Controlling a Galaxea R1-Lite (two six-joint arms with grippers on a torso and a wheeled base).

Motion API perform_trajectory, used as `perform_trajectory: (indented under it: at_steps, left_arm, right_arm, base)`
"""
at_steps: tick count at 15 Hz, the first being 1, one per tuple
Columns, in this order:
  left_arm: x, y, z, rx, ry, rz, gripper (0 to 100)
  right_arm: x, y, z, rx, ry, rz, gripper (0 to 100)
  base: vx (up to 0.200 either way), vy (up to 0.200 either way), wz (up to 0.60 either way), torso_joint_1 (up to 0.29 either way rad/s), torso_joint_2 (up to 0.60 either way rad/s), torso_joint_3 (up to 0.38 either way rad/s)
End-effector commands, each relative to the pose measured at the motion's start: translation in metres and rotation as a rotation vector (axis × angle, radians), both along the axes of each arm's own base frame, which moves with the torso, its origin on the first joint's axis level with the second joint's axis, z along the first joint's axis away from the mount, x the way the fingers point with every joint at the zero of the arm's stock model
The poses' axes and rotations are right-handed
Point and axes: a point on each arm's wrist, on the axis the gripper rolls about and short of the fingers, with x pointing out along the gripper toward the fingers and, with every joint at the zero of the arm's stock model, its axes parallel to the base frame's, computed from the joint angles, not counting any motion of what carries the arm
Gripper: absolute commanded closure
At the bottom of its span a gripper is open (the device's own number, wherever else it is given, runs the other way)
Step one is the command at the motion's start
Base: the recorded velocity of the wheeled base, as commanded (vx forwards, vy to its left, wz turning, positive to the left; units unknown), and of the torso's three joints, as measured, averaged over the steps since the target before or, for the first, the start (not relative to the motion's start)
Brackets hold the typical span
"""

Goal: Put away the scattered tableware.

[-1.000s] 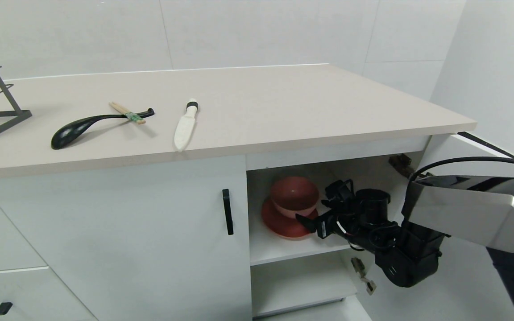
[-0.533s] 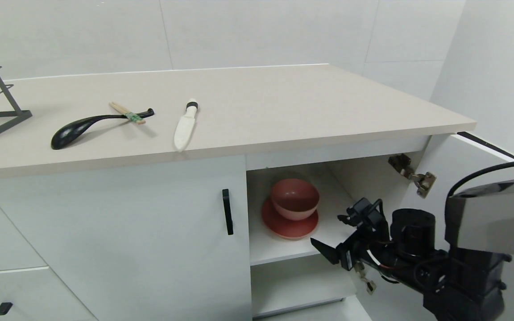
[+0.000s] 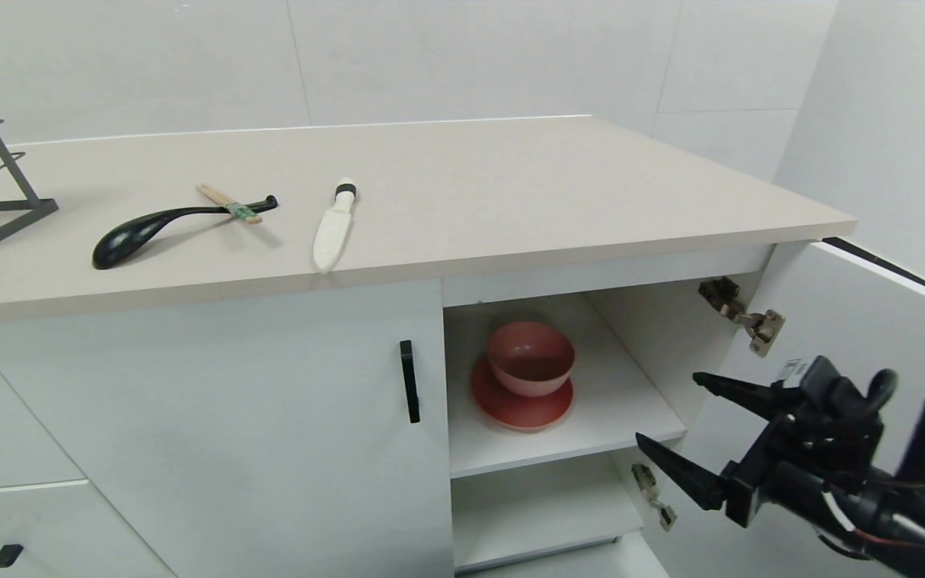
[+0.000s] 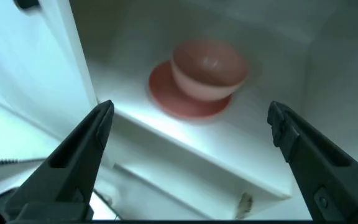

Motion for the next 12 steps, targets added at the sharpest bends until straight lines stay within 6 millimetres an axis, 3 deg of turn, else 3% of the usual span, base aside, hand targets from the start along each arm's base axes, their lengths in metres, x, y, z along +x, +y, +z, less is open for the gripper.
perform_trajectory:
  at_steps: [1, 3, 5, 12]
  left_arm:
    - [0.000, 0.000, 0.000, 0.000, 0.001, 0.001, 0]
    - [0.000, 0.000, 0.000, 0.000, -0.001, 0.001, 0]
    - [-0.001, 0.000, 0.000, 0.000, -0.008, -0.002, 0]
    - [-0.001, 0.000, 0.000, 0.000, -0.013, -0.004, 0]
  right_arm:
    - [-0.030, -0.018, 0.035, 0.044, -0.149, -0.024, 0]
    - [-0.041, -0.029, 0.043, 0.040, -0.167, -0.065, 0]
    - [-0.072, -0.043, 0.050, 0.040, -0.168, -0.080, 0]
    - [-0.159, -0.076, 0.035, 0.074, -0.239, -0.197, 0]
  base:
    - [0.000, 0.000, 0.00, 0.000, 0.00, 0.000]
    - [0.000, 0.000, 0.00, 0.000, 0.00, 0.000]
    - [0.000, 0.000, 0.00, 0.000, 0.00, 0.000]
    - [-0.200, 0.000, 0.00, 0.002, 0.00, 0.003]
